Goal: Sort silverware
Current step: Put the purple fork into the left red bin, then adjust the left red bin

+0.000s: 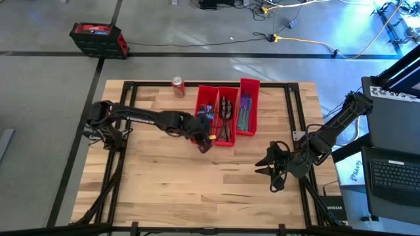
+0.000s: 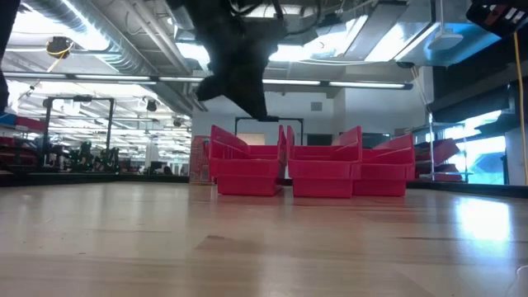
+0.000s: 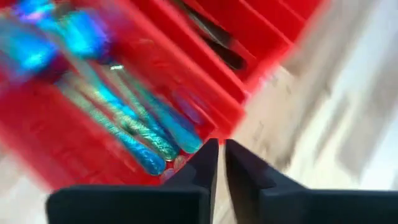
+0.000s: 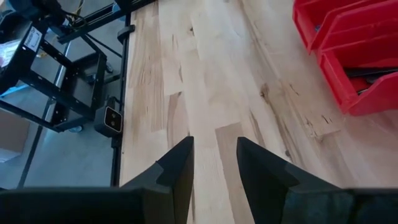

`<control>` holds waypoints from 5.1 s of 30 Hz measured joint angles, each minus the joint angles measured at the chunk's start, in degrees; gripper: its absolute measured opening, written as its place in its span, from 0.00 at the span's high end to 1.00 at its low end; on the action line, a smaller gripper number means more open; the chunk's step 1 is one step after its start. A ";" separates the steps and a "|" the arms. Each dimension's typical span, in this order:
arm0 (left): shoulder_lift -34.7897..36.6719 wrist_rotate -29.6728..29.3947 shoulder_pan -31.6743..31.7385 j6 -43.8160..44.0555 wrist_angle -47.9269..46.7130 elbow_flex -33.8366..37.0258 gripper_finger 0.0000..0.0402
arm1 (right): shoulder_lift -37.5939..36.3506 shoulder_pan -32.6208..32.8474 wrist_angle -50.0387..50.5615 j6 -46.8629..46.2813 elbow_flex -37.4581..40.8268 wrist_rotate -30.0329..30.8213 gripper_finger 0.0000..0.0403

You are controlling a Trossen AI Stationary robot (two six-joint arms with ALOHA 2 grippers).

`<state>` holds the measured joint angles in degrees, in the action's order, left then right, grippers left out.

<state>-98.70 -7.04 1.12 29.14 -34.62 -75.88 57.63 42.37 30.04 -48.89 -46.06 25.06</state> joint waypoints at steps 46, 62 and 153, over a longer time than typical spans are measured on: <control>-8.44 16.76 6.88 -55.03 1.51 -0.01 1.00 | 0.02 0.00 1.42 -1.83 0.00 9.79 0.73; -4.82 8.90 7.34 -49.44 3.75 -1.70 1.00 | 0.00 0.00 2.05 -1.01 0.00 11.12 0.73; 45.74 23.36 19.93 -41.41 35.26 39.23 1.00 | 29.71 -55.23 18.54 -23.47 -4.89 5.76 0.99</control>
<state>-52.95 16.32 21.05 -12.27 0.64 -36.64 87.34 -12.86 48.58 -72.36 -50.96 30.82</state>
